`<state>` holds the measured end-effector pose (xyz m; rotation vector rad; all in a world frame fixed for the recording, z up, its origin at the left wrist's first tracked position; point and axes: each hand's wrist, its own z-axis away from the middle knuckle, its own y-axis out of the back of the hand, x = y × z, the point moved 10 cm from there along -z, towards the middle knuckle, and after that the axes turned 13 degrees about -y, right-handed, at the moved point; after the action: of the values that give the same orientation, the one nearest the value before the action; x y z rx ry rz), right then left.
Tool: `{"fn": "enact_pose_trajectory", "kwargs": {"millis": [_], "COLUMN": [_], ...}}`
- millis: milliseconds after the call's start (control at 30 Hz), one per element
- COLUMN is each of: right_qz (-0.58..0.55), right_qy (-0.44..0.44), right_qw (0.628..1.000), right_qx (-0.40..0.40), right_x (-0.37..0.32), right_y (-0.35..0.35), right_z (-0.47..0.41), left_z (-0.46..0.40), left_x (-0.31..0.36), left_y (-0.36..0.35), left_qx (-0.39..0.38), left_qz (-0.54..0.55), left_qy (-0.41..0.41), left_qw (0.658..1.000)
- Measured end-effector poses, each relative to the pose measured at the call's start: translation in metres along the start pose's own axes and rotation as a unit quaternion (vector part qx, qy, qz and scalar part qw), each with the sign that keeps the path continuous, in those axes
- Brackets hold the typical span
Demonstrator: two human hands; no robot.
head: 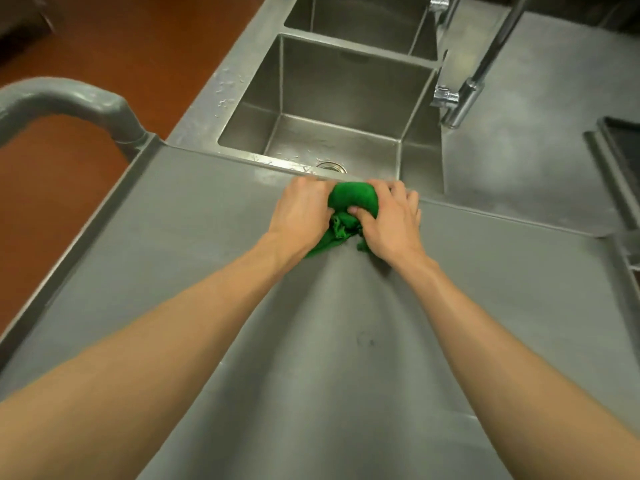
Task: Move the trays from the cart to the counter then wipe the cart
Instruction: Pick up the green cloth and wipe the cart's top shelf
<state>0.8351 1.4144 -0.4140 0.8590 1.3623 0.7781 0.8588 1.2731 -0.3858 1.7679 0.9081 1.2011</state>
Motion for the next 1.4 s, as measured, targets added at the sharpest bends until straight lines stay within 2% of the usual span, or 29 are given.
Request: {"fn": "enact_pose_trajectory", "kwargs": {"millis": [167, 333, 400, 467, 533, 567, 667, 733, 833, 867, 933, 1000, 1067, 1133, 1167, 1300, 1400], "right_qz": [0.023, 0.014, -0.069, -0.225, -0.358, -0.394, -0.433, -0.470, -0.586, -0.602, -0.588, -0.586, -0.647, -0.710, -0.723, -0.733, -0.725], "right_qy": [-0.064, -0.167, -0.203, -0.240, -0.248, -0.239, -0.187, -0.159, -0.174, -0.194, -0.241, -0.280, -0.274, -0.265, -0.268, -0.293, -0.296], "right_qw": [0.997, 0.986, 0.977, 0.944, 0.899, 0.886, 0.880, 0.866, 0.786, 0.771, 0.764, 0.744, 0.690, 0.637, 0.625, 0.611, 0.622], "right_qx": [0.027, 0.003, -0.016, -0.038, -0.049, -0.052, -0.057, -0.067, -0.084, -0.081, -0.107, -0.155, -0.172, -0.141, -0.122, -0.060, -0.003], "right_x": [0.065, 0.111, 0.117, 0.109, 0.090, 0.078, 0.037, 0.015, -0.004, -0.006, -0.012, -0.018, -0.026, -0.029, -0.027, -0.006, 0.026], "right_y": [0.045, 0.063, 0.066, 0.074, 0.085, 0.092, 0.117, 0.133, 0.151, 0.155, 0.150, 0.137, 0.135, 0.142, 0.146, 0.173, 0.216], "right_z": [0.041, 0.102, 0.117, 0.127, 0.131, 0.131, 0.129, 0.129, 0.137, 0.144, 0.163, 0.187, 0.210, 0.231, 0.242, 0.284, 0.320], "left_z": [0.011, 0.052, 0.066, 0.072, 0.071, 0.071, 0.069, 0.065, 0.062, 0.064, 0.072, 0.086, 0.106, 0.124, 0.131, 0.152, 0.164], "left_x": [0.058, 0.087, 0.091, 0.094, 0.100, 0.105, 0.121, 0.124, 0.131, 0.133, 0.139, 0.144, 0.149, 0.158, 0.164, 0.206, 0.261], "left_y": [-0.032, -0.053, -0.052, -0.037, -0.009, 0.005, 0.042, 0.064, 0.093, 0.099, 0.108, 0.113, 0.116, 0.119, 0.121, 0.126, 0.128], "left_qx": [-0.024, -0.090, -0.097, -0.072, -0.018, 0.000, 0.016, 0.022, 0.009, 0.004, 0.003, 0.008, -0.002, -0.023, -0.037, -0.098, -0.153], "left_qz": [0.088, 0.085, 0.132, 0.235, 0.370, 0.443, 0.614, 0.681, 0.737, 0.748, 0.766, 0.774, 0.775, 0.781, 0.783, 0.769, 0.755], "left_qy": [-0.006, 0.059, 0.097, 0.137, 0.171, 0.190, 0.250, 0.257, 0.213, 0.201, 0.194, 0.199, 0.203, 0.202, 0.199, 0.187, 0.171], "left_qw": [0.996, 0.991, 0.982, 0.960, 0.913, 0.876, 0.749, 0.685, 0.641, 0.633, 0.613, 0.602, 0.598, 0.590, 0.588, 0.603, 0.615]}}
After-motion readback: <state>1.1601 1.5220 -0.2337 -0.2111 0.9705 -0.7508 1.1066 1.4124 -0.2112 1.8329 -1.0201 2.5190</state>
